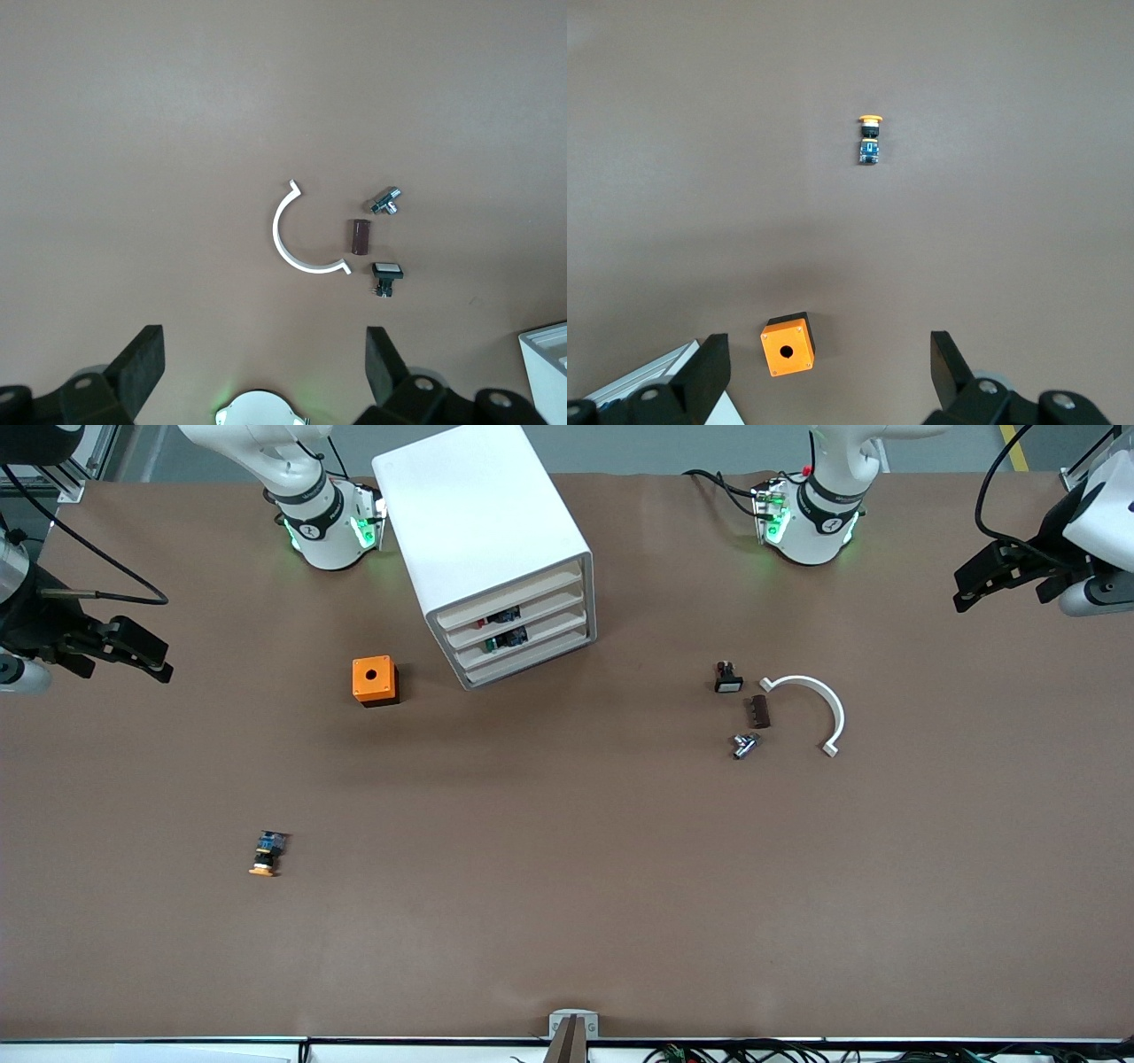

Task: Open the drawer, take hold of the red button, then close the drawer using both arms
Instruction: 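Move the left gripper toward the drawer while the right gripper approaches the cabinet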

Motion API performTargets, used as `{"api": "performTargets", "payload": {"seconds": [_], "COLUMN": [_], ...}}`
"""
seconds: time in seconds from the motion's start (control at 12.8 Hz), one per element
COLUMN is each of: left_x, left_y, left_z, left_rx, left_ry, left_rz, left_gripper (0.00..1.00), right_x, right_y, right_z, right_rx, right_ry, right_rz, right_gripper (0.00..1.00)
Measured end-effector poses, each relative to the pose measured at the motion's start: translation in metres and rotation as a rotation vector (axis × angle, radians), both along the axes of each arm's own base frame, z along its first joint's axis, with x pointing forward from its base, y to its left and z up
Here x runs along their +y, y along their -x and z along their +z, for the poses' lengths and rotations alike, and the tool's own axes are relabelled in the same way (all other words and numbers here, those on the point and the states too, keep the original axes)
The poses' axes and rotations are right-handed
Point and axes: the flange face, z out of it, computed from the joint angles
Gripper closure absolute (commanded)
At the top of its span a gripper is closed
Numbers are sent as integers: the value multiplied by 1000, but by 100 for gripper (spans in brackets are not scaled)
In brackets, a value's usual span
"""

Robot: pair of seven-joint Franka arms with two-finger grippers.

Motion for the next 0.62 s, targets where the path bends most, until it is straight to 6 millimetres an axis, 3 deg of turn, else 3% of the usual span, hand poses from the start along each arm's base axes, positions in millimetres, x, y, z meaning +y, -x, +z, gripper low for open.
{"api": "performTargets", "payload": {"seconds": [0.39,0.62], "left_x": [0,-3], "left_y": [-13,-42], "left_z": [-12,-52], "left_rx": [22,92], "left_ry": [-1,-4], "left_rz": [1,-1], "left_gripper": [0,0], "right_x": [0,0], "right_y": [0,0], "right_z": [0,1], "right_rx": [-1,-4], "right_ry": [0,0], "right_rz": [1,3], "right_gripper": [0,0]}}
